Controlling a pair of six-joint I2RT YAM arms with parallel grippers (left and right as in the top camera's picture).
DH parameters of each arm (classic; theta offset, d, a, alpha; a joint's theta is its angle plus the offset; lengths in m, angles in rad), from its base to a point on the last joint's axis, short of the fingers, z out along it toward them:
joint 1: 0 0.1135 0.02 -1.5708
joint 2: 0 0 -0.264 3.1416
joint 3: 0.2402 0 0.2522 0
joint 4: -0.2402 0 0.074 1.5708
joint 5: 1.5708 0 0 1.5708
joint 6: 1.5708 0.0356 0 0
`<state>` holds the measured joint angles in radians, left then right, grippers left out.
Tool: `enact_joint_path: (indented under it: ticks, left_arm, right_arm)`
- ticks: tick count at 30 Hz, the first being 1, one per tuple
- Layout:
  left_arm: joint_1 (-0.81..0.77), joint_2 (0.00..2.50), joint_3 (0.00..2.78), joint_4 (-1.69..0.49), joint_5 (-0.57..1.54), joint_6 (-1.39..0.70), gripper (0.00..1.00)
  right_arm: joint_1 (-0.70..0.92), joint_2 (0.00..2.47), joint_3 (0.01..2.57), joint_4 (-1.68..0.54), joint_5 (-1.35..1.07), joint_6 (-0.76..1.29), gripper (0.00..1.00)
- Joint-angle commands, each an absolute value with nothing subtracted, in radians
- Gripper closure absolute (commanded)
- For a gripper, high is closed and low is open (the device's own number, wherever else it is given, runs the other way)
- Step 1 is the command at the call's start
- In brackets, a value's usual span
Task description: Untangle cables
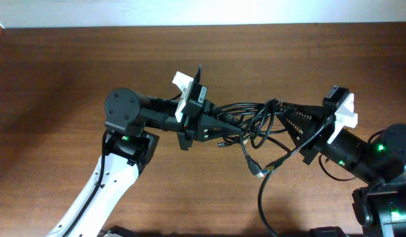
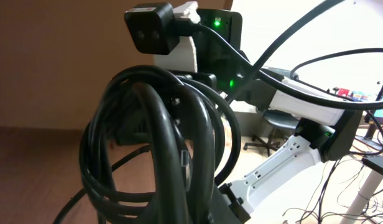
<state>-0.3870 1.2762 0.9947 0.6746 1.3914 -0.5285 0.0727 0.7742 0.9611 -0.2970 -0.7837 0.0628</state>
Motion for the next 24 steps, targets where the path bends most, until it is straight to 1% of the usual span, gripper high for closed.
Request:
enact_joint_path:
  ticks: [1, 3, 4, 5, 8, 9, 10, 11, 13, 14, 15, 19, 20, 22, 23, 24]
  left_arm:
    - [-0.401, 1.261, 1.013, 0.68, 1.373, -0.569, 1.0]
    - [-0.451, 1.261, 1.013, 0.681, 1.371, -0.568, 1.0]
    - [-0.47, 1.261, 1.013, 0.682, 1.371, -0.568, 1.0]
    - [-0.48, 1.261, 1.013, 0.682, 1.371, -0.568, 1.0]
    - [-0.48, 1.261, 1.013, 0.681, 1.363, -0.568, 1.0]
    - [-0.48, 1.261, 1.013, 0.681, 1.364, -0.568, 1.0]
    - [-0.48, 1.261, 1.013, 0.681, 1.364, -0.568, 1.0]
    - [-0.48, 1.261, 1.013, 0.681, 1.363, -0.568, 1.0]
    - [-0.48, 1.261, 1.013, 0.681, 1.363, -0.568, 1.0]
    - [-0.48, 1.261, 1.013, 0.681, 1.362, -0.568, 1.0]
    - [-0.48, 1.261, 1.013, 0.68, 1.356, -0.568, 1.0]
    - [-0.446, 1.261, 1.013, 0.68, 1.33, -0.568, 1.0]
    - [-0.419, 1.261, 1.013, 0.678, 1.33, -0.568, 1.0]
    - [-0.307, 1.261, 1.013, 0.553, 1.308, -0.568, 1.0]
    - [-0.26, 1.261, 1.013, 0.49, 1.308, -0.568, 0.57]
    - [-0.232, 1.261, 1.013, 0.458, 1.315, -0.569, 0.31]
  right_arm:
    - [0.071, 0.772, 0.963, -0.25, -0.811, 0.056, 0.57]
    - [0.071, 0.778, 0.963, -0.196, -0.808, 0.055, 0.73]
    - [0.071, 0.785, 0.963, -0.194, -0.81, 0.056, 0.86]
    - [0.071, 0.795, 0.963, -0.193, -0.854, 0.056, 0.89]
    - [0.071, 0.798, 0.963, -0.193, -0.891, 0.056, 0.91]
    - [0.071, 0.798, 0.963, -0.193, -0.891, 0.056, 0.85]
    - [0.071, 0.798, 0.963, -0.191, -0.891, 0.056, 0.75]
    - [0.071, 0.798, 0.963, -0.178, -0.891, 0.056, 0.72]
    - [0.071, 0.798, 0.963, -0.145, -0.891, 0.056, 0.71]
    - [0.071, 0.798, 0.963, -0.141, -0.891, 0.056, 0.77]
    - [0.071, 0.798, 0.963, -0.141, -0.891, 0.056, 0.95]
    - [0.07, 0.798, 0.963, -0.192, -0.861, 0.056, 0.96]
    - [0.07, 0.798, 0.963, -0.22, -0.821, 0.056, 0.96]
    - [0.07, 0.796, 0.963, -0.312, -0.693, 0.055, 0.96]
    - [0.07, 0.796, 0.963, -0.32, -0.665, 0.055, 0.96]
    - [0.07, 0.796, 0.963, -0.322, -0.653, 0.038, 0.96]
